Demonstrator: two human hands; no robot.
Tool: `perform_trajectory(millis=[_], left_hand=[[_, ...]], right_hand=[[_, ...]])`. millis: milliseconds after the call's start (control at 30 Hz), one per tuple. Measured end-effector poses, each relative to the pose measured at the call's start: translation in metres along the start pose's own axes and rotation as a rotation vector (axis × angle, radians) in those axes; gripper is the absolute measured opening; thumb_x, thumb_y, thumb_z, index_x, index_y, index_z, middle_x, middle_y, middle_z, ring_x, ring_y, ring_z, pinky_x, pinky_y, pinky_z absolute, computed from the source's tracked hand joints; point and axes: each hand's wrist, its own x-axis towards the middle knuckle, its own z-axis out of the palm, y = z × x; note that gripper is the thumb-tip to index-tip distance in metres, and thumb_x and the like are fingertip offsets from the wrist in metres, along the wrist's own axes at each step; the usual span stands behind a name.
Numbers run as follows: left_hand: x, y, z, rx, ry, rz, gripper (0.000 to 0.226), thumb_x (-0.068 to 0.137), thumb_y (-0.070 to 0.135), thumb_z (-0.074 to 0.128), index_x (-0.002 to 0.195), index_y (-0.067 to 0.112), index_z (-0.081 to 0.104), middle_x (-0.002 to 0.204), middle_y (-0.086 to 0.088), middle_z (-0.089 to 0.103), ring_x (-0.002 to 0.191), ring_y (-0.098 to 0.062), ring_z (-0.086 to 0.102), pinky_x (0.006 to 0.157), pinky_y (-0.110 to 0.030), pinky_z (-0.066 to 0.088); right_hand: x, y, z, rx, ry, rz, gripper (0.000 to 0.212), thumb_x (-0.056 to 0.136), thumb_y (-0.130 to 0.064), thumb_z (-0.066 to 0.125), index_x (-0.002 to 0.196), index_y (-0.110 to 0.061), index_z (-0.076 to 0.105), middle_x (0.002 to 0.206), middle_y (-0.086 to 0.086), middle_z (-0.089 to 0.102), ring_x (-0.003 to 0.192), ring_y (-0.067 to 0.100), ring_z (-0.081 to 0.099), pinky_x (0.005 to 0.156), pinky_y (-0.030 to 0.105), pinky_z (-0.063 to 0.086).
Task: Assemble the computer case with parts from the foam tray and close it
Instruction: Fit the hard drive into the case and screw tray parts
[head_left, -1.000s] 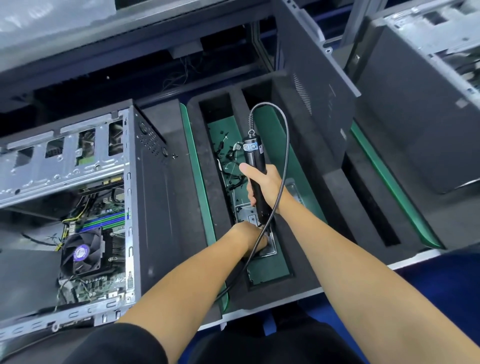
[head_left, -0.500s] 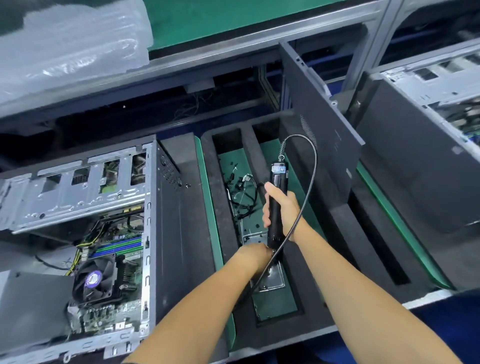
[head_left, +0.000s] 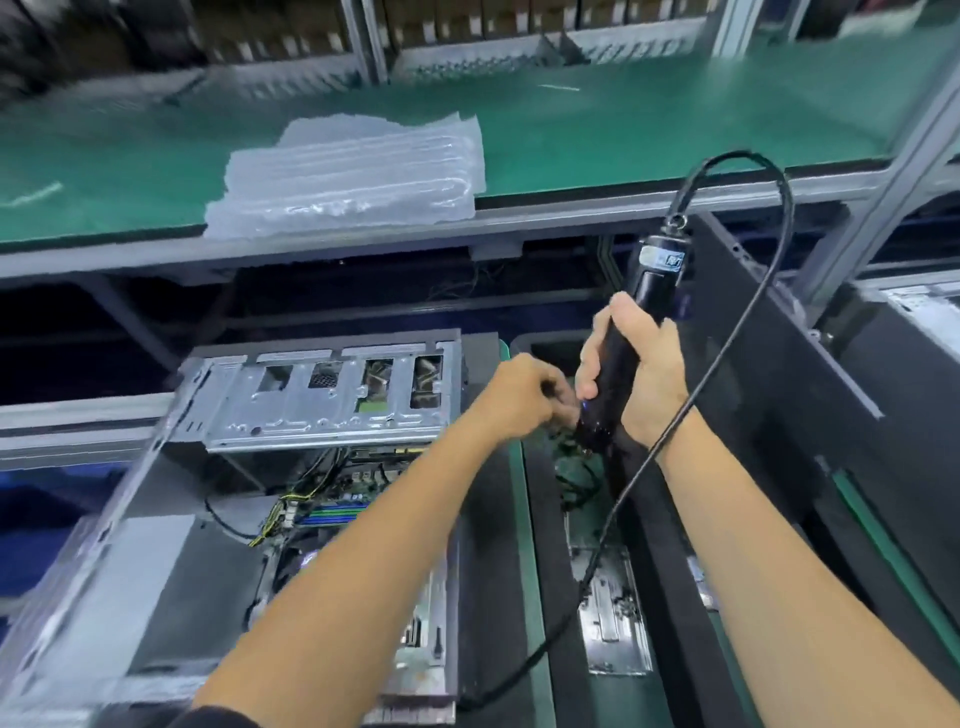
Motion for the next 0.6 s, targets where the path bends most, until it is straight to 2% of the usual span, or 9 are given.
perform_trajectory(millis=[67,133,200,267,333,400,500,600], left_hand=[[-0.014,-0.013,-0.029,-0.143,0.095,-0.011,0.011,0.073,0.005,0.078,0.068,0.008,0.068,0.055,0.008,0.058,0.045,0.003,0.047,0.05,-0.014,0.042],[-0.029,-0.029,-0.049,-0.272,0.184,-0.028,0.012,0.076,0.009,0.077,0.07,0.006,0.068,0.057,0.002,0.059,0.046,0.0,0.048,0.049,-0.016,0.041],[-0.041,-0.049,-0.064,-0.363,0.237,-0.041,0.009,0.079,0.004,0.074,0.073,0.003,0.067,0.06,-0.003,0.059,0.049,-0.005,0.053,0.051,-0.017,0.043],[-0.052,-0.066,-0.076,-0.416,0.246,-0.049,0.007,0.082,-0.001,0.069,0.077,0.004,0.068,0.065,-0.004,0.06,0.054,-0.009,0.056,0.056,-0.022,0.049],[-0.06,-0.079,-0.086,-0.498,0.244,-0.052,0.008,0.084,-0.004,0.066,0.082,0.005,0.067,0.069,-0.005,0.062,0.054,-0.006,0.059,0.055,-0.017,0.049],[-0.065,-0.088,-0.095,-0.563,0.243,-0.035,0.014,0.085,-0.004,0.065,0.077,0.008,0.067,0.071,-0.007,0.064,0.054,-0.004,0.059,0.055,-0.013,0.048],[-0.071,-0.1,-0.103,-0.596,0.227,0.009,0.026,0.086,-0.008,0.06,0.067,0.01,0.062,0.075,-0.005,0.065,0.053,-0.004,0.058,0.057,-0.016,0.05],[-0.074,-0.112,-0.107,-0.597,0.161,0.029,0.029,0.087,-0.011,0.056,0.068,0.01,0.063,0.071,-0.001,0.065,0.055,-0.006,0.056,0.059,-0.02,0.051]], right_hand=[[0.012,-0.006,0.035,-0.016,0.004,-0.046,0.051,0.071,-0.052,0.077,0.062,-0.01,0.05,0.047,0.012,0.048,0.036,0.023,0.042,0.043,0.029,0.038],[0.025,-0.01,0.069,-0.02,0.019,-0.084,0.043,0.074,-0.049,0.072,0.06,-0.014,0.051,0.048,0.01,0.048,0.037,0.022,0.042,0.044,0.028,0.039],[0.038,-0.012,0.102,-0.024,0.027,-0.11,0.042,0.073,-0.049,0.072,0.058,-0.016,0.05,0.049,0.01,0.047,0.038,0.022,0.041,0.044,0.027,0.038],[0.048,-0.01,0.133,-0.027,0.035,-0.132,0.043,0.071,-0.048,0.074,0.058,-0.015,0.048,0.049,0.009,0.046,0.037,0.021,0.04,0.044,0.028,0.038],[0.055,-0.002,0.159,-0.052,0.038,-0.156,0.043,0.073,-0.046,0.073,0.059,-0.014,0.047,0.049,0.008,0.045,0.037,0.021,0.04,0.044,0.029,0.038],[0.058,0.009,0.177,-0.077,0.033,-0.169,0.042,0.08,-0.043,0.07,0.056,-0.016,0.048,0.048,0.008,0.046,0.036,0.022,0.041,0.043,0.028,0.038],[0.061,0.023,0.192,-0.101,0.042,-0.165,0.043,0.085,-0.042,0.067,0.053,-0.017,0.049,0.048,0.008,0.047,0.037,0.022,0.042,0.044,0.028,0.039],[0.064,0.029,0.194,-0.118,0.072,-0.18,0.043,0.085,-0.043,0.067,0.055,-0.017,0.05,0.049,0.009,0.047,0.037,0.023,0.042,0.045,0.029,0.04]])
